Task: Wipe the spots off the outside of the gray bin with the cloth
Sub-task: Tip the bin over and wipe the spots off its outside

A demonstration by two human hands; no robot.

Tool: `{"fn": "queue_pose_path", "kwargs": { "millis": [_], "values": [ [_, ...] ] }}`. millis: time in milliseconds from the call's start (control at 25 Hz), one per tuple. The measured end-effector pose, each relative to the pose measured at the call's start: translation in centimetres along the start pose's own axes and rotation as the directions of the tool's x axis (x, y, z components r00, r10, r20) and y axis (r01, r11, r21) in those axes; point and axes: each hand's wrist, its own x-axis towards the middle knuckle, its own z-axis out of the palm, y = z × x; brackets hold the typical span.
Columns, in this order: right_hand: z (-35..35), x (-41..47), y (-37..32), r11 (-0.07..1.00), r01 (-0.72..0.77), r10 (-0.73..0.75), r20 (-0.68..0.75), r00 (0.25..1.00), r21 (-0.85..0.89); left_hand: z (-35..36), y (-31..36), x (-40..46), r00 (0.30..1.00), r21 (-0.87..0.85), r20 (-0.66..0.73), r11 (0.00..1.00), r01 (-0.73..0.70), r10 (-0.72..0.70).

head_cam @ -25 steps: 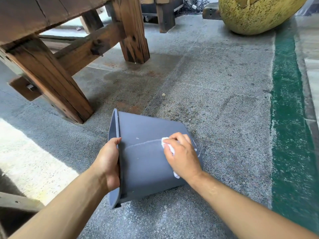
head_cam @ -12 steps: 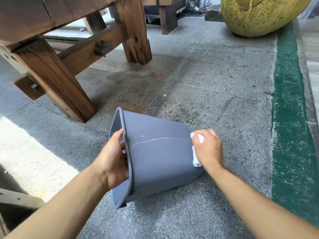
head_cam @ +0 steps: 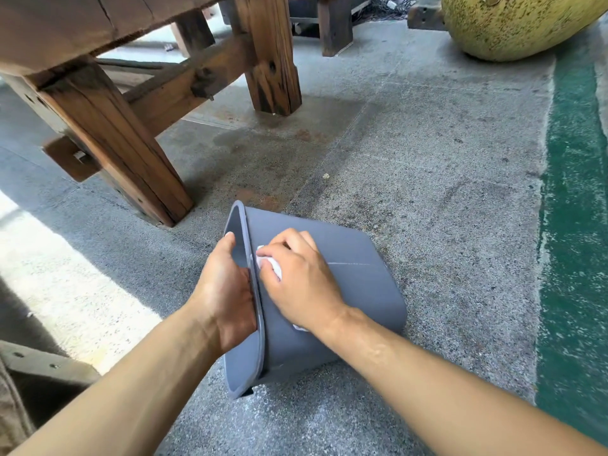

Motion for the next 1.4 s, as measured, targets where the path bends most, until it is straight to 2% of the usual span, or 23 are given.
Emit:
{"fn": "queue_pose_path", "kwargs": {
  "millis": [160,320,400,480,520,560,640,720,760,840,920,960,1040,1120,1160,1200,1240,1320,1400],
  "values": [
    [-0.4,1.0,5.0,0.977,-0.181,0.192,0.088,0.977,-0.113,-0.4,-0.2,-0.2,1.000,0.012,-0.014,1.000,-0.004,0.005],
    [-3.5,-0.2,12.0,0.855,-0.454,0.475,0.029,0.879,-0.249,-1.7,-0.5,0.2,0.993,0.032,-0.118,0.999,0.017,-0.013],
    [-5.4,-1.1,15.0,0.727,-0.646,0.656,-0.044,0.754,-0.234,-1.9,-0.6,0.4,0.986,0.043,-0.164,0.999,0.001,0.006],
    [-6.7,-3.0,16.9,0.517,-0.849,0.848,-0.067,0.525,-0.106,-2.1,-0.9,0.8,0.980,0.073,-0.195,0.997,-0.017,0.031],
    [-7.0,-4.3,17.4,0.411,-0.912,0.910,-0.060,0.410,0.002,-2.1,-1.0,0.9,0.979,0.082,-0.200,0.996,-0.024,0.040],
    [-7.3,-5.3,17.4,0.332,-0.937,0.943,-0.049,0.328,0.112,-2.1,-1.1,0.8,0.978,0.092,-0.203,0.996,-0.022,0.040],
    [-7.7,-5.7,17.3,0.273,-0.913,0.962,-0.064,0.266,0.303,-2.4,-1.1,1.0,0.972,0.087,-0.234,0.996,0.007,0.014],
    [-8.2,-4.4,17.3,0.294,-0.867,0.955,-0.167,0.246,0.402,-2.8,-1.3,1.5,0.962,0.084,-0.275,0.996,0.023,0.001],
    [-8.4,-3.4,17.3,0.317,-0.834,0.948,-0.178,0.264,0.452,-2.9,-1.4,1.7,0.959,0.094,-0.284,0.995,0.029,-0.001],
    [-8.2,-2.0,16.9,0.370,-0.773,0.918,-0.074,0.390,0.515,-3.3,-1.5,1.9,0.953,0.103,-0.303,0.994,0.042,-0.009],
    [-7.2,-1.8,16.2,0.441,-0.762,0.839,0.083,0.537,0.475,-3.5,-1.4,2.0,0.943,0.117,-0.331,0.992,0.054,-0.012],
    [-6.5,-2.1,16.1,0.490,-0.768,0.804,0.127,0.581,0.413,-3.5,-1.2,2.0,0.941,0.116,-0.338,0.992,0.058,-0.015],
    [-5.7,-3.0,16.8,0.534,-0.805,0.807,0.129,0.576,0.258,-3.6,-1.0,1.9,0.940,0.131,-0.340,0.991,0.033,0.014],
    [-5.9,-3.9,17.6,0.474,-0.878,0.873,0.096,0.478,0.067,-3.4,-0.8,1.4,0.944,0.136,-0.329,0.991,0.015,0.031],
    [-6.4,-4.3,17.6,0.435,-0.900,0.900,0.038,0.434,-0.023,-3.2,-0.7,1.2,0.944,0.147,-0.326,0.989,0.002,0.047],
    [-6.8,-4.4,17.3,0.417,-0.906,0.906,-0.050,0.421,-0.077,-2.9,-0.7,0.8,0.944,0.176,-0.323,0.984,-0.015,0.072],
    [-7.3,-4.2,16.6,0.443,-0.893,0.882,-0.138,0.451,-0.086,-2.7,-0.8,0.6,0.939,0.204,-0.329,0.978,-0.034,0.101],
    [-7.7,-2.6,14.1,0.613,-0.789,0.763,-0.219,0.608,-0.054,-2.5,-0.8,1.0,0.932,0.236,-0.336,0.970,-0.060,0.139],
    [-7.4,-0.3,10.2,0.833,-0.553,0.539,-0.191,0.820,-0.019,-1.8,-0.9,1.2,0.936,0.230,-0.318,0.970,-0.075,0.147]
  ]
}}
